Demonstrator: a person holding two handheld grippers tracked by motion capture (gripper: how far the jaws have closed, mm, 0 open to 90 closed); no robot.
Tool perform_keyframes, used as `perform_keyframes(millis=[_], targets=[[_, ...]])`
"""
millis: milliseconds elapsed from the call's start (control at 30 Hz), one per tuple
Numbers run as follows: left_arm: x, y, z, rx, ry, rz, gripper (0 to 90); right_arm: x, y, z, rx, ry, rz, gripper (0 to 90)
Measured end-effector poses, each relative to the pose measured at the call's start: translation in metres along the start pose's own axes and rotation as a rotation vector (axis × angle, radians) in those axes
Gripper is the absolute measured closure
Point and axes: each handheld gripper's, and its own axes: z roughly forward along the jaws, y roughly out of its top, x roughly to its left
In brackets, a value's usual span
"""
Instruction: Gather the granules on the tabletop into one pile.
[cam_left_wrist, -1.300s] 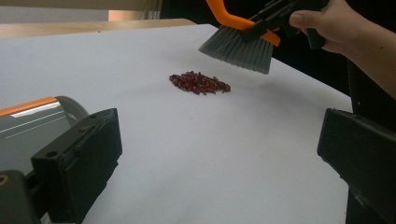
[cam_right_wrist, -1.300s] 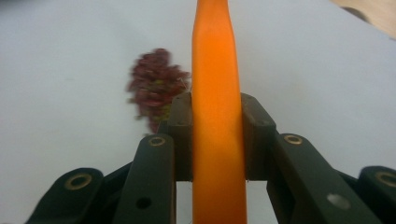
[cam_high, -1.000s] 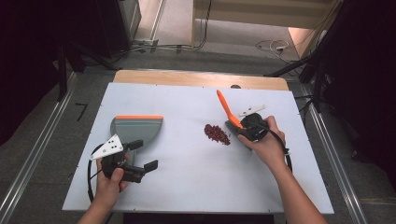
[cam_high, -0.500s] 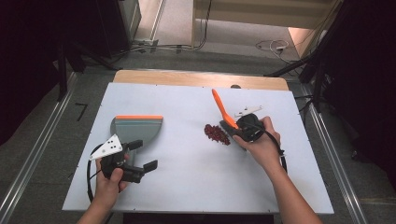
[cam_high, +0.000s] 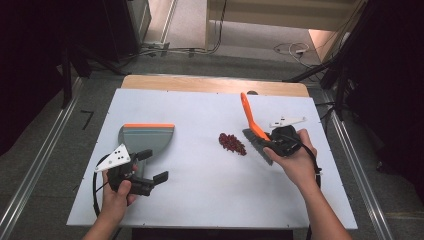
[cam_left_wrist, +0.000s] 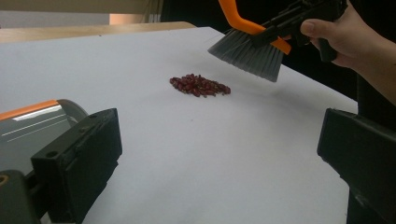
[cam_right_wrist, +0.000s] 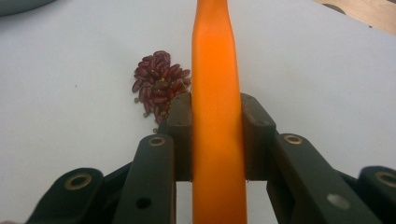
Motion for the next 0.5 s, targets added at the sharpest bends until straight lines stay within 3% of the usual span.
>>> perform_keyframes(millis=[267, 500], targets=[[0.000, 0.000, -0.002, -0.002, 0.006, 0.005, 0.6, -0.012, -0.021, -0.017, -0.026, 0.023, 0.059, 68.6], [0.001, 0.000, -0.003, -0.013, 0.011, 0.003, 0.6, -0.018, -0.039, -0.027, -0.036, 0.036, 0.074, 68.6]])
